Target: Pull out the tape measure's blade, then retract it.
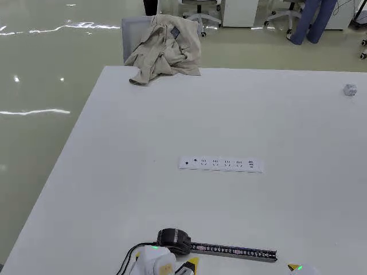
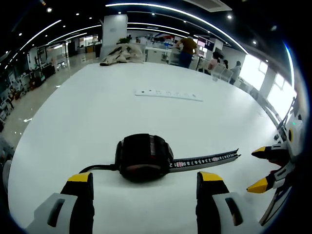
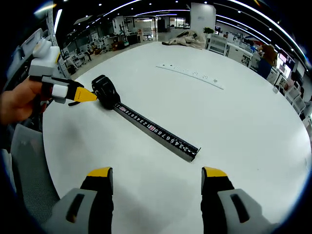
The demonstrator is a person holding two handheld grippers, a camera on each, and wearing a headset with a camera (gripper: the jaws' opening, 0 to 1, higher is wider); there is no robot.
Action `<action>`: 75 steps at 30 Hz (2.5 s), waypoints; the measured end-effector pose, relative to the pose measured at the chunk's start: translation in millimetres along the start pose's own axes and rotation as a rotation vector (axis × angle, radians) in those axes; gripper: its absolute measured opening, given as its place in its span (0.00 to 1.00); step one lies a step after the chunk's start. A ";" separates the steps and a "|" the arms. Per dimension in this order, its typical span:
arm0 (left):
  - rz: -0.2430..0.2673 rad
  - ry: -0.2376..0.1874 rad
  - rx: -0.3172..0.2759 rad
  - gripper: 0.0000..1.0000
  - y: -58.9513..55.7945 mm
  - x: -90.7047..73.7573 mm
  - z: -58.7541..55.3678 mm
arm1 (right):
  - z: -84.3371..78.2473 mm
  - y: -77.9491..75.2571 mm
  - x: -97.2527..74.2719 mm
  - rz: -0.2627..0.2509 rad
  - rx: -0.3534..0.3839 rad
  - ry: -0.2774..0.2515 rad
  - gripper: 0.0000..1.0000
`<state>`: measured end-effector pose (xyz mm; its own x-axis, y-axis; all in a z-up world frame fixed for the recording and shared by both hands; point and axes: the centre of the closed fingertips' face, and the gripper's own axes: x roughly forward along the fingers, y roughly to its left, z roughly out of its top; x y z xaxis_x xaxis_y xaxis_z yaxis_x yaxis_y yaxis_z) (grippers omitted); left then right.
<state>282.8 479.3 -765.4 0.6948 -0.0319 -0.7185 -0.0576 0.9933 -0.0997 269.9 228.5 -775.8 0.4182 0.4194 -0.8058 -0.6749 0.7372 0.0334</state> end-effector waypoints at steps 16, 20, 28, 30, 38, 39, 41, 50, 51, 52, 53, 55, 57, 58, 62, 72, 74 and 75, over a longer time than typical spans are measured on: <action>0.001 -0.001 -0.018 0.79 -1.4 12.9 2.2 | 9.8 -9.5 9.8 0.026 -0.109 0.006 0.74; 0.003 0.001 -0.032 0.78 -1.2 15.6 2.9 | 9.2 -12.6 13.0 0.036 -0.173 0.019 0.69; 0.007 0.006 -0.043 0.77 -2.9 22.4 3.8 | 7.2 -19.5 21.0 0.065 -0.234 0.046 0.69; 0.008 0.006 -0.051 0.76 -2.8 23.9 4.0 | 6.1 -21.7 23.2 0.074 -0.245 0.051 0.68; 0.017 0.004 -0.069 0.75 -0.4 28.5 7.3 | 6.8 -30.2 28.2 0.101 -0.330 0.087 0.65; 0.019 0.004 -0.069 0.75 -0.2 28.9 7.6 | 6.5 -30.8 28.8 0.106 -0.336 0.091 0.65; 0.021 0.002 -0.073 0.75 0.6 30.0 8.5 | 5.9 -31.6 30.3 0.116 -0.363 0.100 0.64; 0.022 0.005 -0.077 0.73 2.5 37.0 11.7 | 2.0 -38.8 40.4 0.162 -0.447 0.145 0.60; 0.022 0.006 -0.076 0.73 2.5 37.2 12.3 | 1.8 -38.9 41.5 0.171 -0.451 0.149 0.60; 0.022 0.006 -0.076 0.73 2.6 38.1 12.3 | 1.4 -39.3 42.3 0.175 -0.458 0.152 0.59; 0.018 0.008 -0.076 0.73 2.1 39.4 12.2 | 0.1 -39.2 42.5 0.188 -0.482 0.163 0.59; 0.020 0.010 -0.075 0.72 2.6 40.1 12.2 | -0.5 -37.1 43.0 0.214 -0.492 0.164 0.58; 0.020 0.008 -0.077 0.72 3.7 40.9 12.9 | -3.2 -40.1 44.5 0.223 -0.518 0.181 0.56; 0.022 0.010 -0.076 0.72 4.5 42.1 12.5 | -3.7 -40.3 44.8 0.234 -0.519 0.184 0.56; 0.022 0.011 -0.074 0.71 4.8 43.1 12.4 | -2.7 -44.3 46.6 0.247 -0.539 0.188 0.52; 0.023 0.017 -0.075 0.69 6.2 46.9 11.5 | -1.7 -53.4 53.6 0.284 -0.596 0.228 0.45; 0.025 0.020 -0.073 0.68 7.5 47.6 10.5 | -1.9 -54.2 54.3 0.296 -0.621 0.238 0.43; 0.024 0.021 -0.077 0.68 7.7 48.0 10.1 | -0.9 -54.0 54.3 0.301 -0.632 0.243 0.43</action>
<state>322.9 486.5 -793.7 0.6774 -0.0117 -0.7355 -0.1295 0.9824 -0.1348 328.5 210.9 -821.9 0.0629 0.3722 -0.9260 -0.9911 0.1326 -0.0141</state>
